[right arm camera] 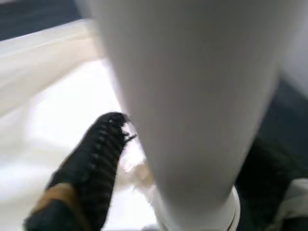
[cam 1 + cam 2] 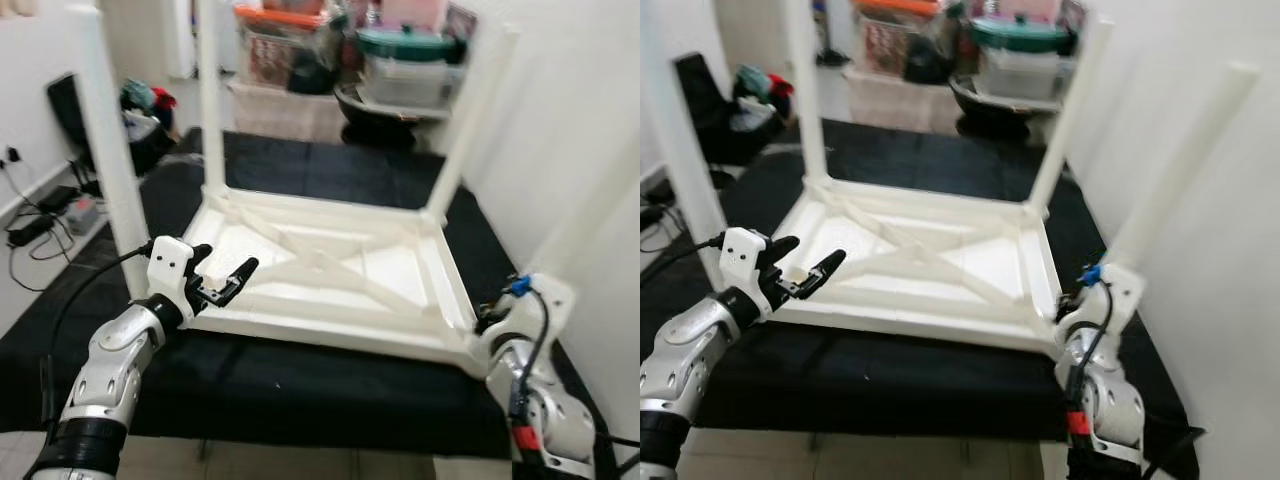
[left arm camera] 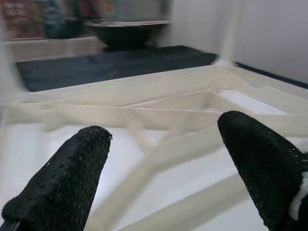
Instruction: Building children table
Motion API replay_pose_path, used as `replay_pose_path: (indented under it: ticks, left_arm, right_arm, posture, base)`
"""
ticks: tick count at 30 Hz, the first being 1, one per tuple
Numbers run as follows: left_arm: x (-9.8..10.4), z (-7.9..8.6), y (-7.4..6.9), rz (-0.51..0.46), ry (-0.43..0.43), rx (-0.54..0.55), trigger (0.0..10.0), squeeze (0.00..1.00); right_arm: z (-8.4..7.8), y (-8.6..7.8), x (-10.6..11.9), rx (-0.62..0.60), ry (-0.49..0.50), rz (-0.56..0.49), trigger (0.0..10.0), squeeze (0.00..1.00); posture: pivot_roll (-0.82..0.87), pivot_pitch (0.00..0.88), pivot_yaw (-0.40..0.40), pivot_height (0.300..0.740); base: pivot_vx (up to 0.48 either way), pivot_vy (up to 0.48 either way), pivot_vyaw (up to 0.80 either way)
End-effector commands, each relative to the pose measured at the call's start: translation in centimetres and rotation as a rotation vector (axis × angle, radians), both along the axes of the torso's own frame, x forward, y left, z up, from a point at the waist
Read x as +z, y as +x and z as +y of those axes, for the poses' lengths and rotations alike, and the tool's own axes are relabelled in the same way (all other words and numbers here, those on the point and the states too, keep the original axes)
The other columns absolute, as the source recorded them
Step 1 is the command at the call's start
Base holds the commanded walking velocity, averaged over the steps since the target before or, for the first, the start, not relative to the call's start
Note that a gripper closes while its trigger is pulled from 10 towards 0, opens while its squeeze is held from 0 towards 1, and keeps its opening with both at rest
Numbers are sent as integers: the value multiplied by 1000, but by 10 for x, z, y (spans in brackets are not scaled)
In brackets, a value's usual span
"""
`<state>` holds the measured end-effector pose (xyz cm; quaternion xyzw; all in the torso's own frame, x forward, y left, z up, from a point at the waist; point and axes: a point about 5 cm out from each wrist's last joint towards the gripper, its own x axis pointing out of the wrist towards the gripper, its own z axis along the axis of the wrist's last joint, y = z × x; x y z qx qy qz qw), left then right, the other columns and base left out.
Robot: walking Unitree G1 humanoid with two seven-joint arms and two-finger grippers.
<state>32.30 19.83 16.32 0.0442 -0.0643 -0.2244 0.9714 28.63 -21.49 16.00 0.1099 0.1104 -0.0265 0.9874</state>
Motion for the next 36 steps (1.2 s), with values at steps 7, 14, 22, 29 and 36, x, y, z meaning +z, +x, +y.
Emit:
replay_pose_path:
  ticks: [7, 14, 22, 29, 36]
  left_arm:
    - [-1, -3, 1, 12, 7, -20, 10000, 357]
    - [0, -4, 1, 5, 4, -18, 10000, 357]
    - [-1, -2, -1, 11, 10, -12, 10000, 357]
    - [0, -2, 0, 9, 12, -14, 10000, 357]
    - [0, -3, 0, 9, 9, -19, 10000, 357]
  right_arm:
    - [72, -40, 52, 855, -85, -290, 10000, 0]
    - [39, 2, 40, 442, -10, -245, 0, 0]
    - [19, 15, 7, 189, -88, -31, 0, 0]
    - [-10, 12, 1, 164, -122, -24, 0, 0]
    - [-9, 15, 11, 198, -196, -47, 10000, 0]
  posture:
    - [53, 0, -93, 740]
    - [66, 0, -99, 740]
    - [70, 0, -95, 740]
    - [60, 0, -92, 740]
    - [61, 0, -93, 740]
  base:
    - [0, 0, 0]
    - [0, 0, 0]
    - [0, 0, 0]
    - [0, 0, 0]
    - [0, 0, 0]
